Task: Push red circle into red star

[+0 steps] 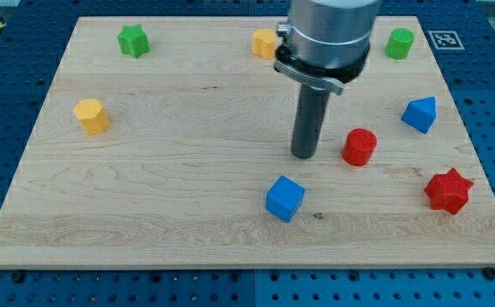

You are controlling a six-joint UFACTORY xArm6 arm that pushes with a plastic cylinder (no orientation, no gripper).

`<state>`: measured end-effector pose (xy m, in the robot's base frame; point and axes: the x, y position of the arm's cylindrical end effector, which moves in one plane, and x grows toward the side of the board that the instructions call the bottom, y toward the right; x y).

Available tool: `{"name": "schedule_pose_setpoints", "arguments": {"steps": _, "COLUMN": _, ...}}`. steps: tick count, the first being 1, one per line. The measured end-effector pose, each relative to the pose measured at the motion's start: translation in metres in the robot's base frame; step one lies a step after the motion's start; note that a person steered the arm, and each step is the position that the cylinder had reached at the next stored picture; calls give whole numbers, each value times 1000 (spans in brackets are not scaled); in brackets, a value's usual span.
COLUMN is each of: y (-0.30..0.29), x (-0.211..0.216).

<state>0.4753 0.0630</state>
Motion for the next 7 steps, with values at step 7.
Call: {"name": "schedule_pose_setpoints", "arguments": {"steps": 7, "y": 114, "x": 37}}
